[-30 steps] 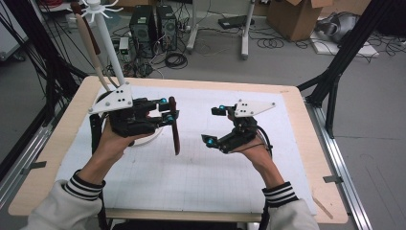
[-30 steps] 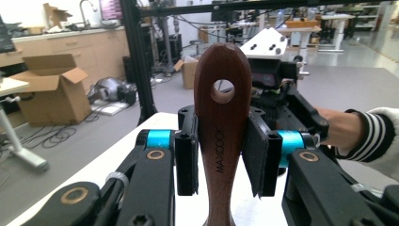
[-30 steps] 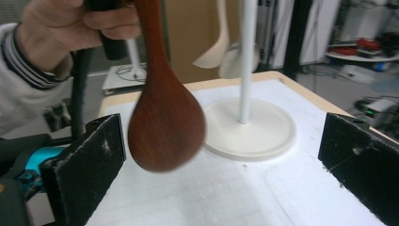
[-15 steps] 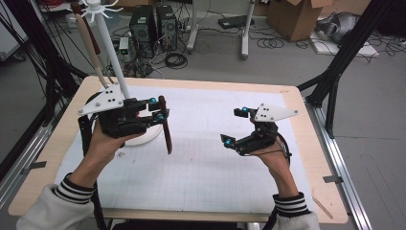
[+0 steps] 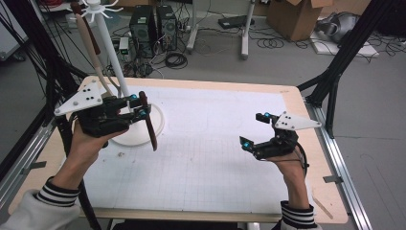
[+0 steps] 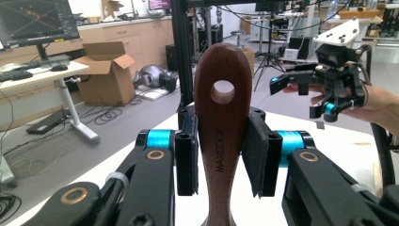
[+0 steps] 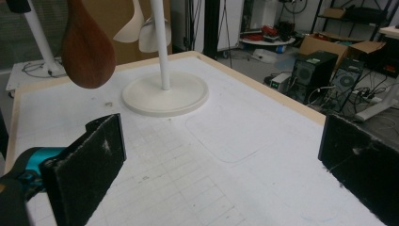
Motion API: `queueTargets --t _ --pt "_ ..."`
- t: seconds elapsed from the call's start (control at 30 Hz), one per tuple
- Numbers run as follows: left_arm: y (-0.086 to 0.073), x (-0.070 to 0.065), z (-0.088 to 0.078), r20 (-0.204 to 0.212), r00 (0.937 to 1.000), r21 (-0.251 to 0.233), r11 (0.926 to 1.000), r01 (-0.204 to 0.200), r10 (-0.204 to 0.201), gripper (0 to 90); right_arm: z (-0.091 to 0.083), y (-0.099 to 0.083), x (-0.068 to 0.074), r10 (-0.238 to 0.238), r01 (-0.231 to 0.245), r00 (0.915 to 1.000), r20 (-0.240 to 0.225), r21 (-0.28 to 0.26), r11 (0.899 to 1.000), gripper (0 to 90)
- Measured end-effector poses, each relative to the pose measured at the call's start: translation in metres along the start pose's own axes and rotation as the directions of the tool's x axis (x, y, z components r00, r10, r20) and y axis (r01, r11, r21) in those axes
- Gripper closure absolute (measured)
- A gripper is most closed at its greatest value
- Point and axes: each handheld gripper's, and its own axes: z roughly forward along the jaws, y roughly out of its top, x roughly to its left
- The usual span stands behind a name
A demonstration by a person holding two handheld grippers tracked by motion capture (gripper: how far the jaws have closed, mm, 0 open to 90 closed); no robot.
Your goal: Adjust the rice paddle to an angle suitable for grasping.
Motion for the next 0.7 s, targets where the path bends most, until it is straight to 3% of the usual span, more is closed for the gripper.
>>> queueTargets --t 0.2,0.4,0.53,0.7 --pt "-0.002 0.002 -0.02 -0.051 0.9987 -0.009 0.9999 -0.005 0.005 68.0 -0.011 -0.005 0.0 0.003 -0.003 0.9993 0.038 0.002 1.0 0.2" --pt "-0.003 0.006 -0.043 -0.115 0.9933 -0.012 0.9999 -0.005 0.004 68.0 -0.018 -0.015 -0.002 0.002 -0.002 0.9954 0.095 0.004 1.0 0.2" --pt "-0.005 0.009 -0.056 -0.145 0.9894 -0.016 0.9999 0.006 -0.009 68.0 -0.02 -0.026 -0.004 0.028 -0.026 0.9945 0.101 -0.027 0.999 0.2" --pt "-0.007 0.013 -0.067 -0.17 0.9853 -0.019 0.9998 0.012 -0.015 68.0 -0.018 -0.032 -0.007 0.052 -0.049 0.9924 0.112 -0.027 0.998 0.2"
